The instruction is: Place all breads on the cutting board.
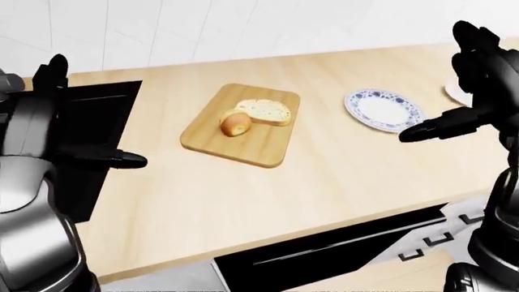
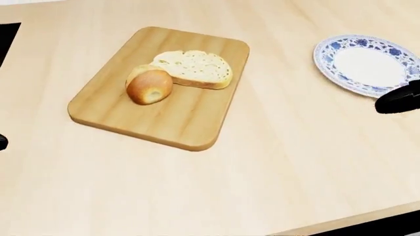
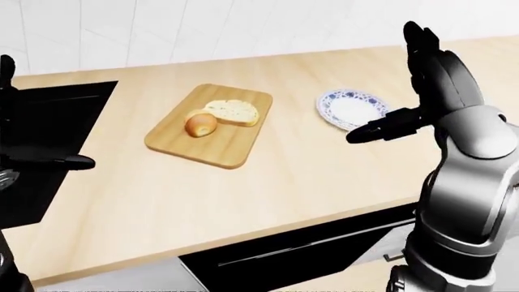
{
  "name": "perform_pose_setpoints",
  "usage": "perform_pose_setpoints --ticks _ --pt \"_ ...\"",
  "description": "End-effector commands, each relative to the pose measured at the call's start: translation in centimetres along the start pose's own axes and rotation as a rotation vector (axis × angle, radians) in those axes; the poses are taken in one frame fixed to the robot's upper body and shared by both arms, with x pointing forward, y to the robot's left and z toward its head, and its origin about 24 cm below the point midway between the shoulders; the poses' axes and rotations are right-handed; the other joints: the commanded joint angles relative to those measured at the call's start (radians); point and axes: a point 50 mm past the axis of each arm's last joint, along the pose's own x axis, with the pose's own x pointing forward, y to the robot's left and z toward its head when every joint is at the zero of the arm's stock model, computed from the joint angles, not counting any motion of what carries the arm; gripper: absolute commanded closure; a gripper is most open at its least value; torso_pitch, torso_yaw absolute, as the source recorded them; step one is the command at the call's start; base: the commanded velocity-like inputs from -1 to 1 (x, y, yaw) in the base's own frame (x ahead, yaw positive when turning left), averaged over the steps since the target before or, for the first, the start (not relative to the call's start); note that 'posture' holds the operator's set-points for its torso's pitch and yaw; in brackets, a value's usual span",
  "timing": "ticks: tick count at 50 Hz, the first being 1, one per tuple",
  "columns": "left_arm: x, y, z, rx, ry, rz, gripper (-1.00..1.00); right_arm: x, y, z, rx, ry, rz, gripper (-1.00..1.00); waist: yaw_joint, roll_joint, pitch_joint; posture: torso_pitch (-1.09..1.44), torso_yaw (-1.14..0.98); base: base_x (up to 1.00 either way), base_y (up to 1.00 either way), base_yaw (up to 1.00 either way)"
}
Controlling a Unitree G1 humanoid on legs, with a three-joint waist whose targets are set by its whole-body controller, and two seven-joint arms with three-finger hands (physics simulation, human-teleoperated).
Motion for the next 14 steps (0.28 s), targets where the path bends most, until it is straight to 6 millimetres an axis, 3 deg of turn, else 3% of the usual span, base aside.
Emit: perform_pose_setpoints --ticks 1,10,14 --pt "-0.4 1.1 1.0 -0.001 -0.056 0.05 -1.0 -0.7 -1.0 0.8 -0.008 -0.054 -0.046 -1.0 0.0 0.002 -0.02 0.0 0.0 0.0 0.0 0.0" --pt "-2.3 3.0 -0.5 -0.021 -0.029 0.099 -1.0 -3.7 -2.6 -1.8 0.021 -0.015 -0.114 -1.0 -0.001 0.005 -0.018 0.0 0.0 0.0 0.0 0.0" --pt "-2.7 3.2 -0.9 -0.069 -0.037 0.161 -1.0 -5.2 -4.5 -1.9 0.033 -0.026 -0.26 -1.0 0.0 0.005 -0.013 0.0 0.0 0.0 0.0 0.0"
